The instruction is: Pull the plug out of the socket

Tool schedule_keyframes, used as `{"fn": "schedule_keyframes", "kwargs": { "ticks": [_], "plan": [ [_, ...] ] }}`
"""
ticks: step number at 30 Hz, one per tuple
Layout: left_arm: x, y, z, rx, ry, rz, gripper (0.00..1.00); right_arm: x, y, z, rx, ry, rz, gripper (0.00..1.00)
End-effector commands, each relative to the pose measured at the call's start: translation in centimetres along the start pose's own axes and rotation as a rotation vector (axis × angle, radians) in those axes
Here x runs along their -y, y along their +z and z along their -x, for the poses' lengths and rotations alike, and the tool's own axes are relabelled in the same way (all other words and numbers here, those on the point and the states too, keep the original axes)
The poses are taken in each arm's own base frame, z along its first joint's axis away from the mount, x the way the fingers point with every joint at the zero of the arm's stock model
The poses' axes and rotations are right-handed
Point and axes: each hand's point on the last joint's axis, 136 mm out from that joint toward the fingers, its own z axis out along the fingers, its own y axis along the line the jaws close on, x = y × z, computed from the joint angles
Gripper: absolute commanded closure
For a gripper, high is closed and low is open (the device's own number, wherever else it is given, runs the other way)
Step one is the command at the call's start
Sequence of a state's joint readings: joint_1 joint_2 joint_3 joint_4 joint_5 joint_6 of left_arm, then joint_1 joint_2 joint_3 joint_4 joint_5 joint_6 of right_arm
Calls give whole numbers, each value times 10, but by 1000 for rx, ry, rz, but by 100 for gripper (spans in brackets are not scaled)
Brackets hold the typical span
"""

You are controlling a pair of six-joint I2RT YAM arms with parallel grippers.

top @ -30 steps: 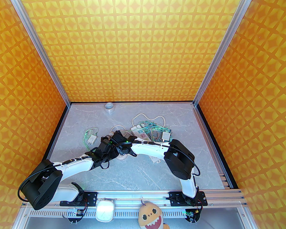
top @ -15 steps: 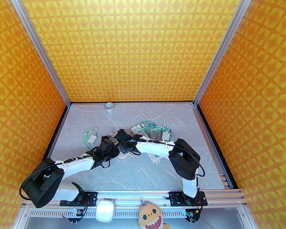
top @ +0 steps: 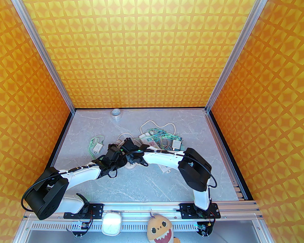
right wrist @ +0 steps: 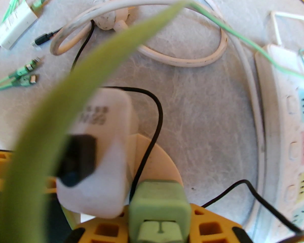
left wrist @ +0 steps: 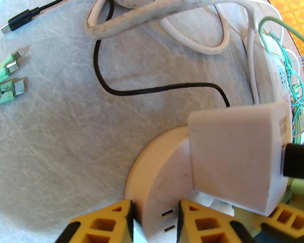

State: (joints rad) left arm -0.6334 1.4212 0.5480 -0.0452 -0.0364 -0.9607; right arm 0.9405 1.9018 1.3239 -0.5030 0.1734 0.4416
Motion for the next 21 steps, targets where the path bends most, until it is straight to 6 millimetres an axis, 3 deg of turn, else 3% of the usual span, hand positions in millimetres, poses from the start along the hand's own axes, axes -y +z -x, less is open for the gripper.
{"fn": "schedule_keyframes", "kwargs": {
  "ticks": [1, 8, 11, 16, 21],
  "plan": [
    [-83, 6, -57, -193, 45, 292, 70, -37, -34, 31, 94, 78, 260, 72],
    [-81, 6, -56, -190, 47, 287, 70, -40, -35, 32, 95, 56, 234, 72],
    [-79, 7, -55, -188, 46, 285, 70, -41, -34, 26, 100, -66, 75, 71],
    [-80, 8, -55, -192, 46, 290, 70, -49, -23, 17, 73, -148, -18, 71],
    [-82, 8, -57, -194, 45, 293, 70, -44, -30, 24, 102, -86, 60, 71]
  ]
}}
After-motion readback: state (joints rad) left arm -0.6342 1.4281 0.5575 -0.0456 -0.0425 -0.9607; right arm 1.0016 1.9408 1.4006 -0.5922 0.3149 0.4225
